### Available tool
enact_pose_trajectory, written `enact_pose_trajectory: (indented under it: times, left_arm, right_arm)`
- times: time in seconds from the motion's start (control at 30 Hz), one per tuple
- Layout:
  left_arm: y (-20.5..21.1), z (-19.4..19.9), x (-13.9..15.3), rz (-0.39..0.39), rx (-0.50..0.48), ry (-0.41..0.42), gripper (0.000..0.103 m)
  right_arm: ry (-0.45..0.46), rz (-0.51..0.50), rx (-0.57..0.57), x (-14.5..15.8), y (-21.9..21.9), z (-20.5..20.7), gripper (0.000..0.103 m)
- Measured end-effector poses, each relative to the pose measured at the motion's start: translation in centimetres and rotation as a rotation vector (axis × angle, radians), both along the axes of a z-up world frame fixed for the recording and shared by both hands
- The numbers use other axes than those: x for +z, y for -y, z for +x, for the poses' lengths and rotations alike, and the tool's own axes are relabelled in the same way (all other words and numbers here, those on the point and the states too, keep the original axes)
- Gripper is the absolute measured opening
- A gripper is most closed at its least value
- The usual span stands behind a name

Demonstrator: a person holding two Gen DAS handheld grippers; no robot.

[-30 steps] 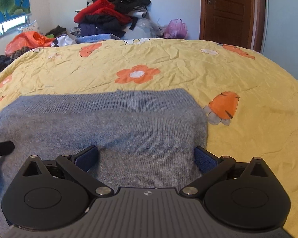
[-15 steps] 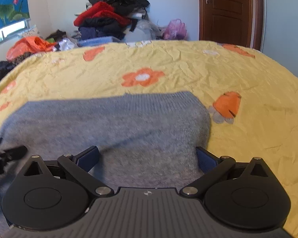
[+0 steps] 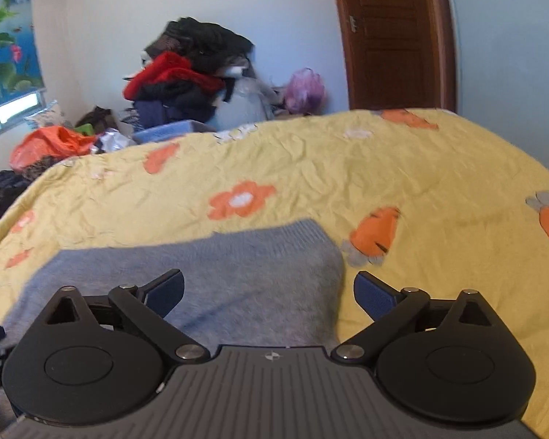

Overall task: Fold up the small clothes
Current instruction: 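Grasp the side of the folded sweater with the left gripper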

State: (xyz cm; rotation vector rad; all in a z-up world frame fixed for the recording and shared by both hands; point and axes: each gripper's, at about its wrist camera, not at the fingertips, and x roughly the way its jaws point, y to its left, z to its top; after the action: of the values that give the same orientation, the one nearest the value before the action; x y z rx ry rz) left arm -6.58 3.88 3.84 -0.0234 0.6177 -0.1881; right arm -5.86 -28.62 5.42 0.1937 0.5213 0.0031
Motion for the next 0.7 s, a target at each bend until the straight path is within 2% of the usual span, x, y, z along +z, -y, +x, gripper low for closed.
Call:
enact_pose_trajectory:
  times: [0.13, 0.27, 0.33, 0.37, 0.43, 0.57, 0.7]
  left_arm:
    - [-1.3, -1.0, -1.5, 0.024, 0.031, -0.065, 0.103]
    - [-3.2, 0.1, -1.5, -0.065, 0.061, -0.082, 0.103]
    - [-3.6, 0.1, -1.1, -0.081, 0.068, -0.101, 0.103]
    - [-4.1, -0.3, -0.7, -0.105, 0.088, -0.106, 0.103]
    - [-5.7, -1.7, -0.1, -0.203, 0.153, -0.107, 0.103]
    - [-9.8, -5.4, -0.5, -0.525, 0.301, -0.167, 0.103]
    - [-12.0, -7.1, -1.9, -0.805, 0.339, -0.208, 0.103]
  right_arm:
    - [-0.029, -0.019, 0.113, -0.7, -3.0, 1.6, 0.101]
    - [-0.170, -0.061, 0.177, -4.3, -5.8, 4.1, 0.103]
    - [-0.136, -0.150, 0.180, -4.7, -6.9, 3.6, 0.103]
    - [-0.141, -0.164, 0.186, -4.5, -7.2, 3.1, 0.102]
    - [-0.117, -0.125, 0.201, -3.4, -6.8, 2.0, 0.100]
    - [-0.071, -0.066, 0.225, -1.3, -6.1, 0.6, 0.101]
    - [-0.060, -0.016, 0.267, -0.3, -6.7, 0.7, 0.101]
